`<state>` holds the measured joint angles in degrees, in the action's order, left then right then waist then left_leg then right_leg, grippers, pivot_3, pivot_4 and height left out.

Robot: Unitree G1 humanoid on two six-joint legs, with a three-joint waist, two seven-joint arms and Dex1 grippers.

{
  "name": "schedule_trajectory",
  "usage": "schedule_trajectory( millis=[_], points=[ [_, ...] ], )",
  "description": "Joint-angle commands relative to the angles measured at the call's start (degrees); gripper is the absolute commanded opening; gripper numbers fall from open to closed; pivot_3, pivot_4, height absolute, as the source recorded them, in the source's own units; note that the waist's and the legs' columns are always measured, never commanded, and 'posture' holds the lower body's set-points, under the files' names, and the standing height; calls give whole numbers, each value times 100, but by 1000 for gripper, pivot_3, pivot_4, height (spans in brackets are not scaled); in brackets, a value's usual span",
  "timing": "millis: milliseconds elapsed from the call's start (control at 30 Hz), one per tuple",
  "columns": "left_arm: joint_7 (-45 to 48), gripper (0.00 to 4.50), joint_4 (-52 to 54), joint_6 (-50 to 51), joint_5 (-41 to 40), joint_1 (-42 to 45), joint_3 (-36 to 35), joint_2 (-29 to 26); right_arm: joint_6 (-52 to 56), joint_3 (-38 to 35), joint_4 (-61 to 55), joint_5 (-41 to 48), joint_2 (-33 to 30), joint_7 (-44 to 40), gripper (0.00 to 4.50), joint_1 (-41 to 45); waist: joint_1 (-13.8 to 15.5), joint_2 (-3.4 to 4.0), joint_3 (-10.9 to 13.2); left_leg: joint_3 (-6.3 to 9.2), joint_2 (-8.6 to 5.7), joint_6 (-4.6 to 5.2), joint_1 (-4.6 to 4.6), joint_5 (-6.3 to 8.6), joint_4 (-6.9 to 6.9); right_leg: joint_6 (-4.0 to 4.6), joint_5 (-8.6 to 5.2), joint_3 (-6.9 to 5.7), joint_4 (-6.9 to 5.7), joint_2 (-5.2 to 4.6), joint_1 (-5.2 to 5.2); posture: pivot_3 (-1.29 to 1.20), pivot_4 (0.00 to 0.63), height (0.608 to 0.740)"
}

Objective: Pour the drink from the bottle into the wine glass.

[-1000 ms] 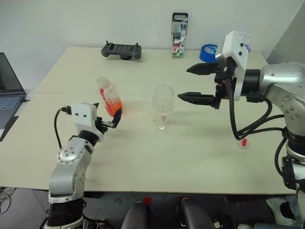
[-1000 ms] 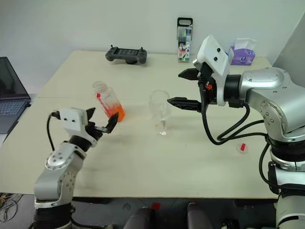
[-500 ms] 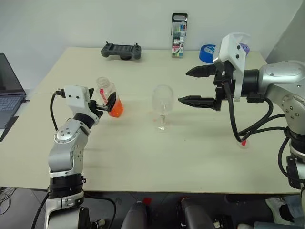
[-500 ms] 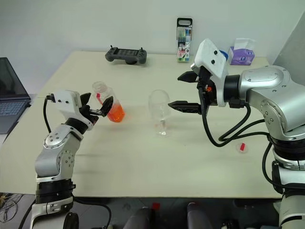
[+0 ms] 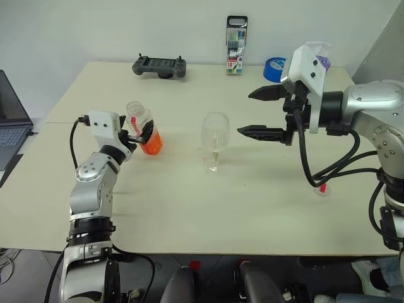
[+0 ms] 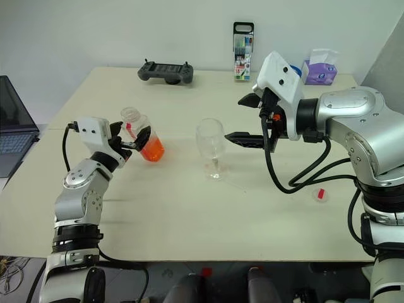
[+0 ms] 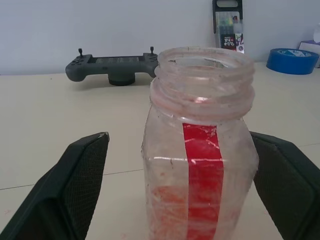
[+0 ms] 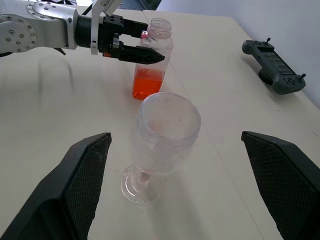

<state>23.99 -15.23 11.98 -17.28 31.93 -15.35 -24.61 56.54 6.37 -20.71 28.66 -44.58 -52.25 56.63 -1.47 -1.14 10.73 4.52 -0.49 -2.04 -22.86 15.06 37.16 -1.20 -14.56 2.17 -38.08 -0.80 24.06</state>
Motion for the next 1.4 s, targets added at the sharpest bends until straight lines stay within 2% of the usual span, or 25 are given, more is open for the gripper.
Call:
schedule_trajectory(
  millis=[33,167,200,267,433,500,633,767,900,1100,1267,1400],
  points=[
    [87,4500,-238,-219,5,305,53,34,-48,-51,-176,-48,-92,68,4441,111,-1,0,0,0,0,0,0,0,0,0,0,-1,0,-1,0,0,150,740],
    [126,4500,-444,-348,42,440,89,37,-13,-64,-236,-51,-94,80,4441,69,-4,0,0,-2,0,0,0,0,0,0,1,1,-2,-1,2,0,150,740],
    [126,4313,-499,-389,56,460,95,26,5,-69,-254,-42,-92,90,4479,68,-5,0,0,-2,0,0,0,0,0,0,1,1,-2,-1,3,0,150,740],
    [130,3857,-583,-452,72,479,98,11,32,-82,-278,-29,-94,109,4500,66,-5,0,0,-2,1,0,0,0,0,0,1,1,-5,0,4,0,150,740],
    [110,2222,-765,-643,124,535,70,-20,112,-138,-317,-9,-114,191,4500,47,-4,0,0,-1,0,0,-1,0,4,0,1,1,-7,-1,4,0,150,740],
    [11,1746,-809,-704,156,561,19,-46,187,-242,-401,15,-135,278,4500,-15,-4,0,0,-1,0,0,-1,0,4,0,1,1,-8,-1,3,0,150,740],
    [-190,1695,-924,-646,51,818,-146,-95,264,-906,-1100,143,-210,636,4500,-741,9,-3,-2,6,1,1,-8,0,5,-1,1,-4,-6,-1,5,0,150,740],
    [-132,1695,-515,-521,112,996,116,31,462,-1455,-1893,228,-95,1169,4500,-1926,49,-6,-3,6,-2,1,-13,0,5,-1,1,-4,-5,-3,5,0,150,740],
    [-50,1695,-335,-702,373,1002,354,-61,349,-1269,-2162,-10,169,1771,4500,-2489,71,-6,-3,-3,-4,0,-11,0,31,-5,3,4,-26,-3,4,0,150,740],
    [117,1695,-385,-1208,807,1333,589,-437,352,-1227,-2585,81,371,2090,4500,-3025,15,-9,-1,-9,-1,3,1,-1,83,-7,1,9,-82,25,0,0,150,740],
    [183,1692,-662,-2379,1807,1642,1271,-718,258,-1081,-2648,-14,556,2368,4500,-3156,7,-9,-1,-12,4,4,1,-4,83,-7,1,7,-88,53,-2,0,150,740],
    [160,1692,-1024,-3068,2261,1881,1629,-713,170,-946,-2669,5,809,2509,4500,-3041,-3,-9,-1,-14,1,4,-1,-3,82,-7,2,10,-87,51,-1,0,150,740]
  ],
)
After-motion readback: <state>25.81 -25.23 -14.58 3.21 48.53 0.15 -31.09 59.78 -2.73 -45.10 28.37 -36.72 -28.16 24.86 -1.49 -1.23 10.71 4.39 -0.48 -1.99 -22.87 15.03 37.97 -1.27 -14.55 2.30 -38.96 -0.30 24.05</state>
